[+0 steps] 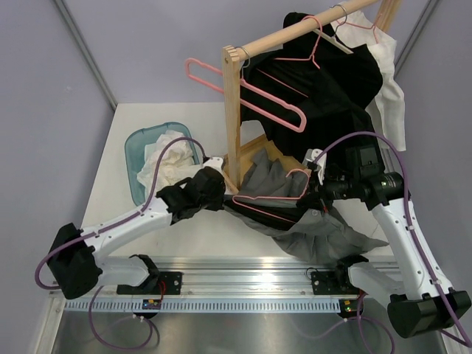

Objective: Remove the skirt from the hanger

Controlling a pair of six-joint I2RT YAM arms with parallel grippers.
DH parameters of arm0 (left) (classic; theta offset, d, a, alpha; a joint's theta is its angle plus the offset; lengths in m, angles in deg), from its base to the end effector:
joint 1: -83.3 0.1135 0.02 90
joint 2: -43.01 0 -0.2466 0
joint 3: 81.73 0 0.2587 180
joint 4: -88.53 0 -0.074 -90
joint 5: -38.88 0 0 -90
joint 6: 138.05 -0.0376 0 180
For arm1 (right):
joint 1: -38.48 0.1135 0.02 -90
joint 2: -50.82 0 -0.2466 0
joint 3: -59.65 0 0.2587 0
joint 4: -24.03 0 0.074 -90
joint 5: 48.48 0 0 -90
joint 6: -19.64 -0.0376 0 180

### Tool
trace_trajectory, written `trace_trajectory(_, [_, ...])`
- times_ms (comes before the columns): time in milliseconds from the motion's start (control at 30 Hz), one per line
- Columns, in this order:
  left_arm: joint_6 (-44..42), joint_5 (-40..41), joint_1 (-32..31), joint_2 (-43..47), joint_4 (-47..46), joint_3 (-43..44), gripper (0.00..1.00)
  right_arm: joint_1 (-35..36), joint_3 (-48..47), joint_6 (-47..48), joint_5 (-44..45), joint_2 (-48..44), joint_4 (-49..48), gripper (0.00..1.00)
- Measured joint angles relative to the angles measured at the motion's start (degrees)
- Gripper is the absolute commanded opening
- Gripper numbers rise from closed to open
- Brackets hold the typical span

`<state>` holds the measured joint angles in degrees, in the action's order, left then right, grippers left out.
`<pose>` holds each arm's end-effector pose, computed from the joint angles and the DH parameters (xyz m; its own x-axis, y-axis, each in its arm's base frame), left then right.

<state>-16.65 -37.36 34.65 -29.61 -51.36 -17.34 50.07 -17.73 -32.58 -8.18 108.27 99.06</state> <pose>0.1889 -0.2012 0.2292 -0.7468 0.0825 -0.6599 0.2760 0.9412 -0.1946 0.1772 0.0656 0.3289 -0.2935 -0.4647 -0.8354 -0.9328 0.3305 0.1439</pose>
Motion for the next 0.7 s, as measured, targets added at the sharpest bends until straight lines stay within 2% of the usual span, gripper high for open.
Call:
trace_trajectory(133, [-0.1, -1.0, 1.1, 4.5, -0.9, -2.9, 0.02, 0.0, -0.3, -0.8, -2.6, -0.5, -0.7, 0.00])
trace_trajectory(233, [-0.4, -3.4, 1.4, 6.7, -2.9, -6.3, 0.19, 0.0, -0.6, -3.7, -4.2, -0.5, -2.4, 0.00])
trace_trajectory(267, [-0.6, -4.3, 1.6, 7.4, -3.6, -7.4, 0.34, 0.0, -0.7, -5.3, -4.6, -0.5, -3.5, 0.00])
trace_trajectory(367, [-1.2, -6.6, 2.4, 9.0, -4.7, -10.5, 0.53, 0.0, -1.0, -9.5, -5.5, -0.5, -6.4, 0.00])
trace_trajectory(400, [-1.3, -7.3, 2.6, 9.8, -4.8, -11.3, 0.64, 0.0, -1.0, -10.9, -5.6, -0.4, -7.6, 0.00])
trace_trajectory(500, [-1.8, -8.8, 2.8, 12.8, -5.0, -12.4, 0.76, 0.0, -1.0, -14.1, -5.5, 0.1, -10.7, 0.00])
trace_trajectory(567, [-2.7, -9.5, 2.8, 16.4, -5.4, -12.9, 0.79, 0.0, -1.0, -15.3, -5.2, 0.9, -12.1, 0.00])
trace_trajectory(667, [-6.1, -11.3, 2.8, 23.8, -6.3, -13.4, 0.92, 0.0, -0.9, -16.6, -4.0, 2.6, -13.9, 0.00])
trace_trajectory(700, [-7.6, -12.5, 2.8, 26.8, -7.2, -13.7, 0.92, 0.0, -0.9, -16.7, -3.9, 2.8, -14.2, 0.00])
